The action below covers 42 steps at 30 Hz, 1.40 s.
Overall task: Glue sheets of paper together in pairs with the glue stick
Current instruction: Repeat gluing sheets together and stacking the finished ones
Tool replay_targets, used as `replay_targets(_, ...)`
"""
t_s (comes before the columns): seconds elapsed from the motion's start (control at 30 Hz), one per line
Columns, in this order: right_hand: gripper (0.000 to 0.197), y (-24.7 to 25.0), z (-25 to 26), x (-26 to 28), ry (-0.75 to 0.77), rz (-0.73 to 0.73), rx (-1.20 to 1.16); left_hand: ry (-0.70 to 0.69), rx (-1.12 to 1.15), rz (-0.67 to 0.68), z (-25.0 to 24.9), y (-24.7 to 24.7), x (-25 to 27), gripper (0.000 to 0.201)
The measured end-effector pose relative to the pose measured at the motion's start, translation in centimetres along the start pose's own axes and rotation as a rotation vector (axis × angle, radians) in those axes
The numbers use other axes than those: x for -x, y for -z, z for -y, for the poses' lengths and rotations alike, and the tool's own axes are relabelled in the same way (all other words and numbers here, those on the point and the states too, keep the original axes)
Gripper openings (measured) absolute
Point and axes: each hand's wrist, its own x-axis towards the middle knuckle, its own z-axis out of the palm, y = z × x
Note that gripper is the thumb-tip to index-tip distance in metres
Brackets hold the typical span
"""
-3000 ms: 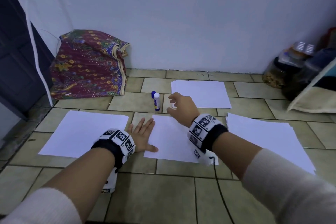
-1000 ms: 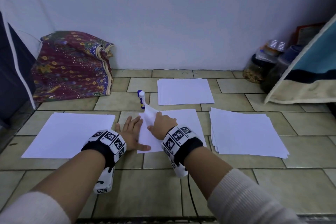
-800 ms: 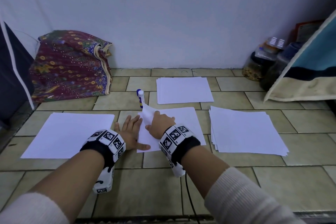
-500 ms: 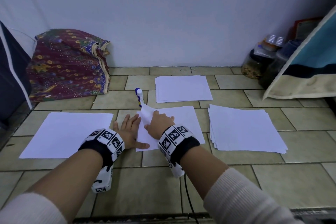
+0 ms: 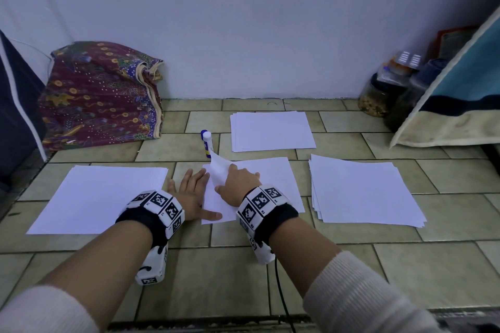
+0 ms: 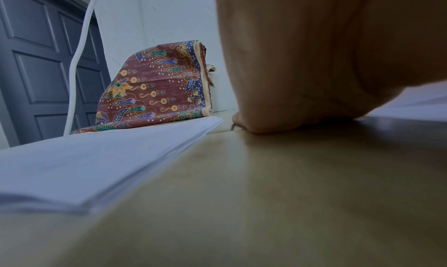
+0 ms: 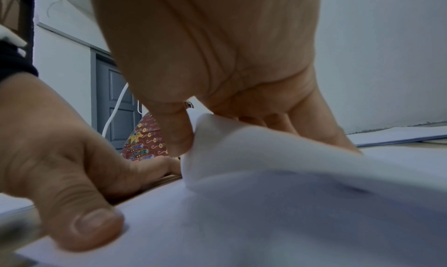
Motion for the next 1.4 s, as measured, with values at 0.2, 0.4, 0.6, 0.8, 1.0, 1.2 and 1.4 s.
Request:
replay_targets(0.2, 0.061, -0.1, -0.1, -0.1, 0.009, -0.002, 0.000, 0.003, 0.000, -0.002, 0.0, 0.0, 0.0, 0.128)
replay_targets(0.4, 0.058, 0.1, -0.2, 0.0, -0.006, -0.022, -0.066, 0.002, -0.008, 0.006, -0.1, 0.0, 0.2, 0.127)
replay_targets(0.6, 0.062, 0.2, -0.6, 0.3, 0.048, -0.054, -0.159, 0.012, -0.016, -0.010, -0.1, 0.1, 0.2, 0.131)
replay_targets(0.8, 0.054, 0.8, -0.7, 0.3, 0.057, 0.037, -0.057, 0.043, 0.032, -0.025, -0.1, 0.1, 0.2, 0.145)
replay_targets(1.0, 0.053, 0.6, -0.9, 0.0, 0.041, 0.025, -0.081, 0.083, 0.021, -0.057, -0.4, -0.1, 0.4, 0.135)
replay_targets(1.2, 0.058, 0.7, -1.0, 0.0, 0.049, 0.026, -0.080, 0.085, 0.035, -0.029, -0.2, -0.1, 0.1, 0.135)
replay_targets(1.4, 0.064, 0.7, -0.8, 0.1, 0.036, 0.050, -0.081, 0.083, 0.023, 0.005, -0.3, 0.2, 0.2, 0.126)
